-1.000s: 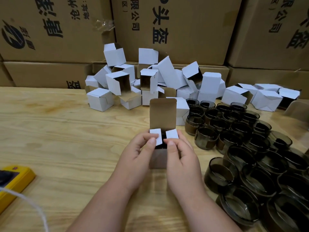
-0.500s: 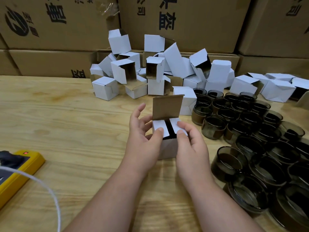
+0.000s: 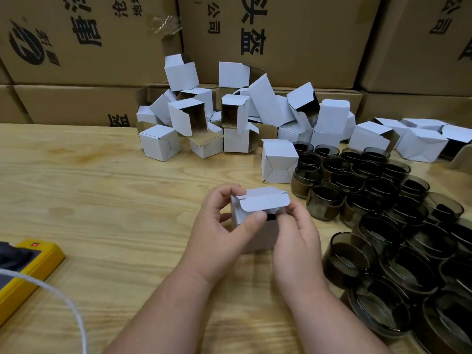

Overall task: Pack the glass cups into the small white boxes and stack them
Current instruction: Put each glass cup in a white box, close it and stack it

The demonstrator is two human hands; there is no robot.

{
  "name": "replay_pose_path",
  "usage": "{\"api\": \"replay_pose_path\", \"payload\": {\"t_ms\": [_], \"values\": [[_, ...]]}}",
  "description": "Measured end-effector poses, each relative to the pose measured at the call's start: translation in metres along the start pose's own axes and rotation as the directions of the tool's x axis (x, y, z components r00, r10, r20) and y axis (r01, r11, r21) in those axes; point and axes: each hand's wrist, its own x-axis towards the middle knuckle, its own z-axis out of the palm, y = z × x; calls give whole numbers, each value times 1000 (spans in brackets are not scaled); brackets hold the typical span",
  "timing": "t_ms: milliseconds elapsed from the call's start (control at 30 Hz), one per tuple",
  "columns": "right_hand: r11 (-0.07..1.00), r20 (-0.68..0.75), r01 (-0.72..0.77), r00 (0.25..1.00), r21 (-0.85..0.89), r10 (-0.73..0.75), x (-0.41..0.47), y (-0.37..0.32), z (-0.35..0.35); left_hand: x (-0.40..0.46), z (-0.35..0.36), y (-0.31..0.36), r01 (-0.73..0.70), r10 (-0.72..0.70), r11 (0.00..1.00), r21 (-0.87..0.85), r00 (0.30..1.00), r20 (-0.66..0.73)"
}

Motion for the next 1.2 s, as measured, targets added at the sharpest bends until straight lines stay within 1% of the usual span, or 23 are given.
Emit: {"api": "replay_pose_path", "payload": {"t_ms": [100,167,200,300,367,467,600,700,800,933,1067,1200], "values": [[998,-7,-3,1000,70,3,-1,-2,-1,0,0,-1,-25,25,1000,0,1000,18],[995,-25,-11,1000,101,13,-2,-2,0,1,1,-2,-32,31,999,-10,999,-17],[996,-34,-12,999,92,15,-2,-2,0,1,2,-2,-33,32,999,-12,999,-34],[999,-71,29,997,-15,-30,-2,1,2,0,2,0,-59,59,998,-1,997,-49],[998,-100,62,993,-20,-64,-1,1,2,-1,1,-1,-91,92,996,17,995,-46],[994,-76,110,991,-25,-111,-3,-1,4,1,1,-4,-116,117,993,23,993,-34],[988,-61,122,990,-99,-129,-5,-1,4,2,2,-5,-117,117,993,0,992,-44],[987,-61,114,991,-115,-122,-3,-1,2,2,2,-6,-121,121,993,9,991,-47],[983,-62,123,989,-137,-133,-2,0,1,2,2,-6,-91,91,996,-6,995,-38],[986,-72,119,989,-118,-128,-2,3,2,1,0,-4,-57,57,998,-16,998,-31],[988,-68,125,989,-94,-132,0,3,1,2,0,-3,-53,53,999,-2,998,-36],[984,-42,141,988,-113,-147,-1,3,2,2,2,-3,-47,46,999,-4,996,-77]]}}
